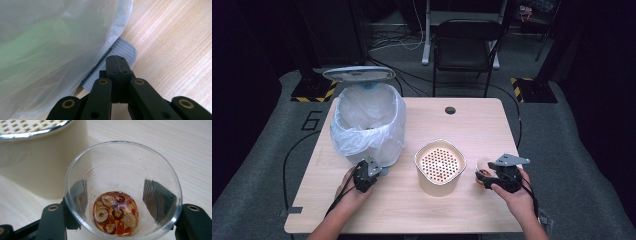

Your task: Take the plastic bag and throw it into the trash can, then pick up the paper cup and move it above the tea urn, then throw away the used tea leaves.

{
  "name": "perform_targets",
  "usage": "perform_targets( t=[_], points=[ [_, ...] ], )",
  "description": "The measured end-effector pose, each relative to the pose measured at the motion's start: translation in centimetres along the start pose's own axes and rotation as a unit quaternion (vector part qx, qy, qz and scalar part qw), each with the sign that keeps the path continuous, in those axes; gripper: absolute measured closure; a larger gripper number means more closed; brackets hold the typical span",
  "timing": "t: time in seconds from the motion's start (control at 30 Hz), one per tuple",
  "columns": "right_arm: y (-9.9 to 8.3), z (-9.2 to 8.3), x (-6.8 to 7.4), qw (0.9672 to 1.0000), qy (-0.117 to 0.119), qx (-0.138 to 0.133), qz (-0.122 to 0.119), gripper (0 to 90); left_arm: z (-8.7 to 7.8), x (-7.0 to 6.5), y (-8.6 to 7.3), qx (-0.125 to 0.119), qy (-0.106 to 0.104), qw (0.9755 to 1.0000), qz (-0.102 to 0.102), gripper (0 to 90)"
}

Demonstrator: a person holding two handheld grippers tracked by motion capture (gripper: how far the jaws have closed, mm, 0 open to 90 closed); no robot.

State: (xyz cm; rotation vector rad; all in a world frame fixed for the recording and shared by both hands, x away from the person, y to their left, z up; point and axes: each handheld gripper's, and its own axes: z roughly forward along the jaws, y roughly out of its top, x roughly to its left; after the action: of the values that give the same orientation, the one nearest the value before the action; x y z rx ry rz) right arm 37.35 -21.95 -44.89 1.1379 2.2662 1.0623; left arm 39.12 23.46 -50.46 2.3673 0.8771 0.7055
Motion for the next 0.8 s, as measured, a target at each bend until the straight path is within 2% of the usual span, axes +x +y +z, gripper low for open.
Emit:
perform_targets(
  t=[0.33, 0.43, 0.63, 0.8],
  points=[
    [2.6, 0.4, -1.6, 0.9999, -0.009, -0.010, 0.003, 36.4, 0.0, 0.0, 0.0, 0.002, 0.002, 1.0000, 0.002, 90.0],
    [3.8, 0.5, -1.9, 0.9998, -0.014, -0.012, -0.007, 36.2, 0.0, 0.0, 0.0, 0.000, 0.001, 1.0000, 0.001, 90.0],
    [5.4, 1.0, -2.5, 0.9996, -0.014, -0.021, -0.014, 35.9, 0.0, 0.0, 0.0, -0.001, 0.005, 1.0000, 0.001, 90.0],
    [6.5, 1.7, -3.0, 0.9996, -0.006, -0.025, -0.009, 35.7, 0.0, 0.0, 0.0, 0.002, 0.001, 1.0000, 0.002, 90.0]
  ],
)
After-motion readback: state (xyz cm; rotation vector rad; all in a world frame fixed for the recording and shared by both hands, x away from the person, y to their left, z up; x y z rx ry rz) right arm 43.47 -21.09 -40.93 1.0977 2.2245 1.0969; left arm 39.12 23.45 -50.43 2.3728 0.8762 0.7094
